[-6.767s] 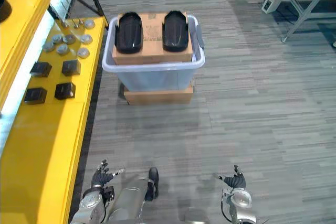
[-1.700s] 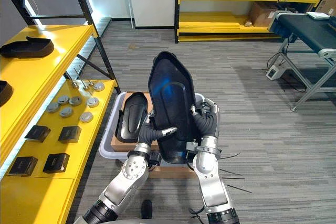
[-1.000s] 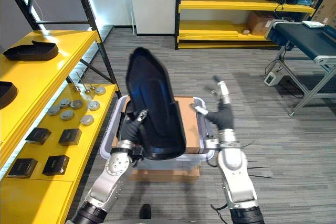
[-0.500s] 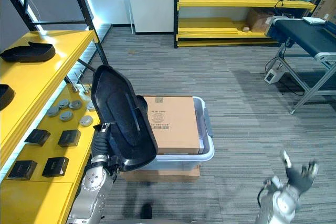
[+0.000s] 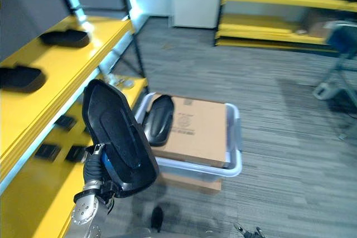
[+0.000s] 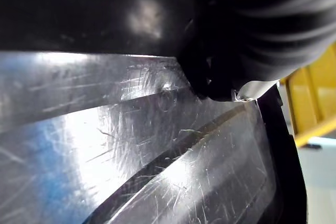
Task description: Walk over and take plastic housings, then place them on the shelf
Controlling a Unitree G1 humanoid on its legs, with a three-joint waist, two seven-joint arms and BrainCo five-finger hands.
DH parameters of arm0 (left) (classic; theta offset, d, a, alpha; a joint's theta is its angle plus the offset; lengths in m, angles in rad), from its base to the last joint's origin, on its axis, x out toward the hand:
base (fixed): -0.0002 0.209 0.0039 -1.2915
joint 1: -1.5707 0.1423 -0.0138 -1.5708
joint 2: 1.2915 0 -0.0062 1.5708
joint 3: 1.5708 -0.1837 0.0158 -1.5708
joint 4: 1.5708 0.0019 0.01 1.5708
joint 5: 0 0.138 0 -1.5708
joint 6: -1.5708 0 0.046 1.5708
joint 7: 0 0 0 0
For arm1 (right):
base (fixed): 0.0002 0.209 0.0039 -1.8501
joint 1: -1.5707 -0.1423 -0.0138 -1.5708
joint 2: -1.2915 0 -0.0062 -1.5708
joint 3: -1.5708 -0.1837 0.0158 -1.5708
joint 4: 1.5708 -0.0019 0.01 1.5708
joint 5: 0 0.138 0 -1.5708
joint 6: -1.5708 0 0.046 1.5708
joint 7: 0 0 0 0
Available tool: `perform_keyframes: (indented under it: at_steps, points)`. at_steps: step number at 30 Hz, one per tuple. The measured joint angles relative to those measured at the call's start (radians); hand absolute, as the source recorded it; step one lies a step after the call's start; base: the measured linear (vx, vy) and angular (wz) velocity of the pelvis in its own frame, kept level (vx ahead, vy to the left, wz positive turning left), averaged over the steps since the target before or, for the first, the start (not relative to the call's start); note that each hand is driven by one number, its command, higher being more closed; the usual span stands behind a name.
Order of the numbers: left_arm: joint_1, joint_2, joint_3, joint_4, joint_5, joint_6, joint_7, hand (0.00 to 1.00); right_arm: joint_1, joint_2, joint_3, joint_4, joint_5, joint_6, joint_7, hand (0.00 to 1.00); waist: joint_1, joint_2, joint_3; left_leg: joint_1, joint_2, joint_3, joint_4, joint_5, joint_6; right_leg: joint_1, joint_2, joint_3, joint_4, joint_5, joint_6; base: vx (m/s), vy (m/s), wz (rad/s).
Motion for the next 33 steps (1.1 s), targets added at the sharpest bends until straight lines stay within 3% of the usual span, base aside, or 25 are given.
perform_keyframes:
  at_steps: [3, 4, 6, 9, 10, 11, 12, 13, 14, 15, 17, 20, 22, 23, 24, 26, 29, 31, 33]
  points:
    - [-0.017, 0.006, -0.047, 0.009, 0.0, -0.009, -0.016, 1.0, -0.014, -0.012, 0.03, 0.035, -0.022, 0.001, 0.002, 0.0, -0.009, 0.006, -0.003, 0.014, 0.026, 0.227, 0.035, -0.001, 0.0, 0.064, -0.033, -0.141, 0.015, -0.017, 0.026, 0.13, 0.058, 1.78]
    - [-0.022, 0.011, -0.06, 0.009, 0.0, -0.016, -0.02, 1.0, -0.022, -0.013, 0.037, 0.04, -0.028, 0.002, 0.001, 0.0, -0.008, 0.01, -0.006, 0.01, 0.026, 0.253, 0.043, -0.001, -0.001, 0.07, -0.042, -0.157, 0.015, -0.024, 0.037, 0.16, 0.077, 1.37]
    - [-0.047, 0.018, -0.076, 0.029, -0.001, -0.029, -0.027, 1.0, -0.079, -0.018, 0.047, 0.073, -0.029, 0.011, 0.001, 0.0, 0.0, 0.005, -0.003, -0.027, 0.003, 0.239, 0.093, -0.026, 0.003, 0.073, -0.064, -0.175, 0.014, -0.032, 0.055, 0.14, 0.084, 0.76]
    - [-0.095, 0.03, -0.078, 0.081, -0.005, -0.027, -0.043, 1.0, -0.133, 0.025, 0.049, 0.074, -0.042, 0.016, 0.001, 0.0, 0.012, -0.018, 0.009, -0.04, -0.014, 0.202, 0.213, -0.129, -0.002, 0.129, -0.107, -0.207, 0.045, -0.031, 0.056, 0.19, 0.138, 0.42]
    - [-0.099, 0.028, -0.086, 0.08, -0.005, -0.027, -0.044, 1.0, -0.143, 0.027, 0.05, 0.074, -0.056, 0.018, 0.001, 0.0, 0.016, -0.019, 0.01, -0.039, -0.024, 0.184, 0.253, -0.171, -0.001, 0.128, -0.151, -0.201, 0.136, -0.03, 0.046, 0.28, 0.232, 0.56]
    - [-0.107, 0.032, -0.107, 0.08, -0.004, -0.027, -0.047, 1.0, -0.144, 0.018, 0.065, 0.063, -0.069, 0.023, 0.001, 0.0, 0.01, -0.017, 0.011, -0.031, -0.047, 0.149, 0.27, -0.204, 0.007, 0.073, -0.224, -0.133, 0.333, -0.015, -0.095, 0.29, 0.258, 0.63]
    - [-0.111, 0.036, -0.114, 0.08, -0.003, -0.027, -0.047, 1.0, -0.144, 0.012, 0.075, 0.064, -0.071, 0.026, 0.001, 0.0, 0.004, -0.007, 0.007, -0.027, -0.053, 0.132, 0.269, -0.212, 0.007, 0.034, -0.241, -0.066, 0.418, -0.012, -0.143, 0.21, 0.193, 0.63]
    - [-0.119, 0.037, -0.118, 0.08, -0.003, -0.027, -0.044, 1.0, -0.145, 0.012, 0.085, 0.064, -0.073, 0.03, 0.001, 0.0, -0.007, -0.009, 0.01, -0.022, -0.058, 0.112, 0.266, -0.216, 0.007, -0.015, -0.234, 0.022, 0.483, -0.028, -0.142, 0.27, 0.163, 0.71]
    - [-0.136, 0.053, -0.113, 0.081, 0.002, -0.027, -0.036, 1.0, -0.151, 0.027, 0.089, 0.065, -0.075, 0.035, 0.001, 0.0, -0.012, -0.026, 0.028, 0.021, -0.083, 0.068, 0.233, -0.216, 0.008, -0.105, -0.176, 0.186, 0.561, -0.101, -0.105, 0.27, 0.136, 0.7]
    - [-0.137, 0.055, -0.107, 0.083, 0.003, -0.027, -0.031, 1.0, -0.153, 0.029, 0.093, 0.065, -0.075, 0.036, 0.0, 0.0, -0.012, -0.031, 0.031, 0.045, -0.089, 0.06, 0.221, -0.216, 0.009, -0.135, -0.156, 0.227, 0.57, -0.123, -0.101, 0.33, 0.13, 0.75]
    - [-0.137, 0.057, -0.103, 0.095, 0.003, -0.027, -0.014, 1.0, -0.14, 0.025, 0.127, 0.059, -0.071, 0.033, 0.0, 0.0, -0.017, -0.024, 0.034, 0.124, -0.115, -0.006, 0.177, -0.212, 0.01, -0.235, -0.063, 0.326, 0.515, -0.178, -0.097, 0.28, 0.056, 0.82]
    - [-0.154, 0.056, -0.107, 0.102, 0.003, -0.029, -0.011, 1.0, -0.135, 0.021, 0.15, 0.026, -0.069, 0.029, -0.001, 0.0, -0.049, -0.022, 0.032, 0.151, -0.144, -0.125, 0.169, -0.209, 0.004, -0.347, 0.048, 0.511, 0.382, -0.169, -0.067, 0.28, -0.042, 1.36]
    - [-0.161, 0.055, -0.116, 0.119, 0.002, -0.03, 0.001, 1.0, -0.131, 0.021, 0.154, 0.027, -0.067, 0.03, -0.001, 0.0, -0.043, -0.029, 0.03, 0.174, -0.168, -0.205, 0.173, -0.213, -0.012, -0.366, 0.083, 0.614, 0.284, -0.113, -0.031, 0.3, -0.13, 1.61]
    - [-0.16, 0.055, -0.116, 0.121, 0.002, -0.03, 0.004, 1.0, -0.118, 0.023, 0.157, 0.025, -0.066, 0.029, 0.0, 0.0, -0.039, -0.046, 0.025, 0.187, -0.189, -0.249, 0.181, -0.221, -0.029, -0.353, 0.075, 0.626, 0.238, -0.012, -0.043, 0.39, -0.208, 1.7]
    - [-0.158, 0.04, -0.115, 0.129, 0.002, -0.031, 0.005, 1.0, -0.112, 0.023, 0.157, 0.026, -0.065, 0.031, 0.001, 0.0, -0.029, -0.035, 0.02, 0.196, -0.185, -0.287, 0.195, -0.229, -0.057, -0.321, 0.063, 0.583, 0.228, 0.027, -0.056, 0.32, -0.179, 1.42]
    - [-0.155, 0.025, -0.114, 0.129, 0.001, -0.035, 0.006, 1.0, -0.113, 0.022, 0.159, 0.022, -0.065, 0.031, 0.001, 0.0, 0.001, -0.025, 0.018, 0.19, -0.158, -0.289, 0.196, -0.223, -0.122, -0.276, 0.07, 0.524, 0.172, 0.034, -0.069, 0.25, -0.172, 0.95]
    - [-0.146, 0.016, -0.115, 0.129, -0.005, -0.034, 0.003, 1.0, -0.11, 0.037, 0.166, -0.002, -0.067, 0.03, 0.001, 0.0, 0.015, -0.028, 0.017, 0.21, -0.125, -0.286, 0.127, -0.201, -0.159, -0.226, 0.094, 0.459, 0.097, 0.051, -0.097, 0.14, -0.145, 0.51]
    - [-0.141, 0.016, -0.116, 0.13, -0.004, -0.033, 0.003, 1.0, -0.108, 0.037, 0.166, -0.009, -0.068, 0.031, 0.001, 0.0, 0.016, -0.032, 0.016, 0.226, -0.122, -0.289, 0.098, -0.184, -0.168, -0.204, 0.099, 0.442, 0.07, 0.056, -0.104, 0.09, -0.096, 0.25]
    - [-0.137, 0.017, -0.114, 0.139, -0.004, -0.032, 0.003, 1.0, -0.104, 0.037, 0.166, -0.011, -0.07, 0.032, 0.0, 0.0, 0.016, -0.03, 0.013, 0.255, -0.117, -0.292, 0.071, -0.172, -0.15, -0.164, 0.111, 0.431, 0.029, 0.069, -0.106, 0.04, -0.039, 0.14]
